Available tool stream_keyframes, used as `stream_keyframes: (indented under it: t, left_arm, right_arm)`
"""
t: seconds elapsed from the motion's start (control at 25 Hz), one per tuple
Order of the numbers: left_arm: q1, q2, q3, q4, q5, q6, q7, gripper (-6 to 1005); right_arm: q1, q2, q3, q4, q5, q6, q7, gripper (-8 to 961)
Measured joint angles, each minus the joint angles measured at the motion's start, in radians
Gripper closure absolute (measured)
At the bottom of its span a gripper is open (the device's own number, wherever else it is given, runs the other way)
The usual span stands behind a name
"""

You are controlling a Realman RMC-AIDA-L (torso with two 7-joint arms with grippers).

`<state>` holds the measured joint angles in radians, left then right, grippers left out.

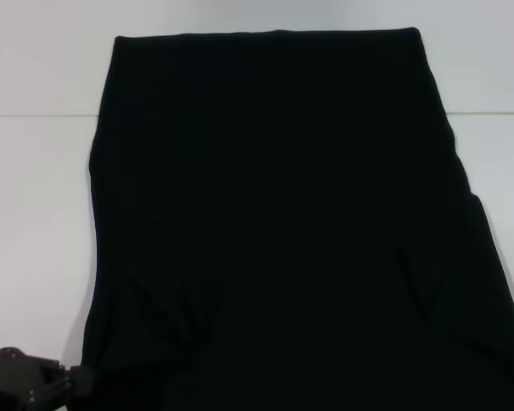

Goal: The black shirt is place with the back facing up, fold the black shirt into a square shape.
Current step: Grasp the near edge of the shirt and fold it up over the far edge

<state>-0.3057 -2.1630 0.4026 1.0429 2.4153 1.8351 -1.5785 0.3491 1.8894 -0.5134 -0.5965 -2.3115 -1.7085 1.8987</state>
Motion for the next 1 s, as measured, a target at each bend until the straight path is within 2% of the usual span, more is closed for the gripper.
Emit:
stream_keyframes:
  t: [0.24,0.4,0.52,0.68,0.8,1.0]
  left_arm:
    - [0.004,0.007,-0.070,0.003,0.027,0.102,0.000,977]
    - [-0.023,0.011,-0.073,-0.003,0.033,0.105,-0.012,977]
    - [-0.074,0.021,-0.071,-0.023,0.032,0.093,-0.028,977]
    - [-0.171,0.058,-0.071,-0.089,0.026,0.049,-0.044,976]
    - [-0.253,0.091,-0.070,-0.151,0.027,-0.029,-0.065,976]
    - [-0.376,0.120,-0.070,-0.232,0.023,-0.215,-0.108,975]
  right_arm:
    - [-0.055,0.001,0.039,-0.002,-0.001,-0.080,-0.061,921]
    - [-0.048,0.000,0.049,-0.003,0.000,-0.086,-0.072,921]
    - [-0.012,0.000,0.050,-0.001,0.001,-0.081,-0.078,921]
    - [0.059,-0.003,0.066,0.005,0.008,-0.063,-0.080,922]
    - [0.117,-0.008,0.111,0.010,0.010,-0.024,-0.058,918]
    - [0.218,-0.013,0.171,0.023,0.015,0.109,-0.002,912]
